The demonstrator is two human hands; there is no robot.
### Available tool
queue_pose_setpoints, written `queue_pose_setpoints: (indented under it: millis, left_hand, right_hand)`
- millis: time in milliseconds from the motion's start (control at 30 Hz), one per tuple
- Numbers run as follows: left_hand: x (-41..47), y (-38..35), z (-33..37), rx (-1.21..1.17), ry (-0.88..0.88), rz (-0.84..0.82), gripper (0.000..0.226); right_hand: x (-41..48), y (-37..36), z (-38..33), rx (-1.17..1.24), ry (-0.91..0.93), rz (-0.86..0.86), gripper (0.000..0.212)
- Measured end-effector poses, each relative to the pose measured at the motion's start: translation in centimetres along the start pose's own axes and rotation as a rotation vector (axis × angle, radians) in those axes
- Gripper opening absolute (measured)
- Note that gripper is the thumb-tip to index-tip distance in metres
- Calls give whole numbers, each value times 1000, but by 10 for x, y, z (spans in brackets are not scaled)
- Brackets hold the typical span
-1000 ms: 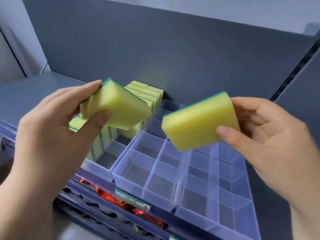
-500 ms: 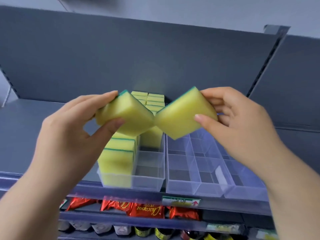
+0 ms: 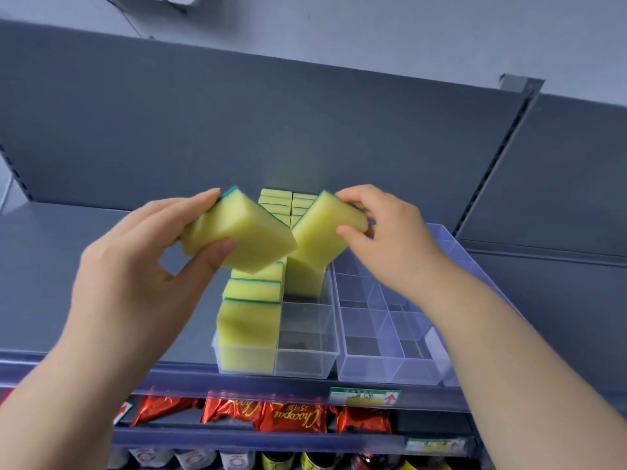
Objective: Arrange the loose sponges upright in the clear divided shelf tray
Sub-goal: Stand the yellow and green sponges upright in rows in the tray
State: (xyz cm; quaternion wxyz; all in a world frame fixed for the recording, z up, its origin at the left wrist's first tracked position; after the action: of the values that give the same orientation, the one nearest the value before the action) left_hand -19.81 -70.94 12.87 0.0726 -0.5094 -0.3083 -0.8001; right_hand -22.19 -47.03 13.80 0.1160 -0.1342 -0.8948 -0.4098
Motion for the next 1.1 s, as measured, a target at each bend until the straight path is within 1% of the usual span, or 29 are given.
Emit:
queue_pose_setpoints:
  millis: [100,200,367,500,700,867,1000,1100]
  left_hand:
    - [-2,3,-4,-2,9,14,43]
    - [-4,8,-13,-33,18,24,43]
    - [-3,11,-17,-20,17,27,49]
    - [-4,12,-17,-31,16,30,51]
    - [-1,14,-12,-43,-1,42,52]
    - [-3,17,-13,-50,10,52,43]
    - [-5,19,-14,-64,17,59,36]
    - [-5,20,-14,-77,16,63,37]
  right_hand:
    - [3,-12,-2,-98,4,-50,35]
    - [3,-13,-5,-183,21,-24,35]
    - [4,-16,-8,-200,13,-37,37]
    - [4,-10,-4,-185,-16,-11,35]
    - [3,-31,5,-242,-19,-91,36]
    - [8,-35,0,-244,59,-106,38]
    - [6,-42,4,-245,25,-155,39]
    - [7,-53,12,-312,23,-185,39]
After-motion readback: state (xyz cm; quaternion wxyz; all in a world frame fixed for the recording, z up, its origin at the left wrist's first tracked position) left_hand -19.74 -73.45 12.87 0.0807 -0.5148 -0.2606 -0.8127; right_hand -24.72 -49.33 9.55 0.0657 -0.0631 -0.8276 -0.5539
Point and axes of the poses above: each hand's wrist, its own x-axis towards the middle knuckle, its own y-axis out of the back of the hand, z = x × y, the point moved 7 cm from there along x, towards the middle knuckle, and after that the axes turned 11 degrees about -y, right-handed, at the moved point
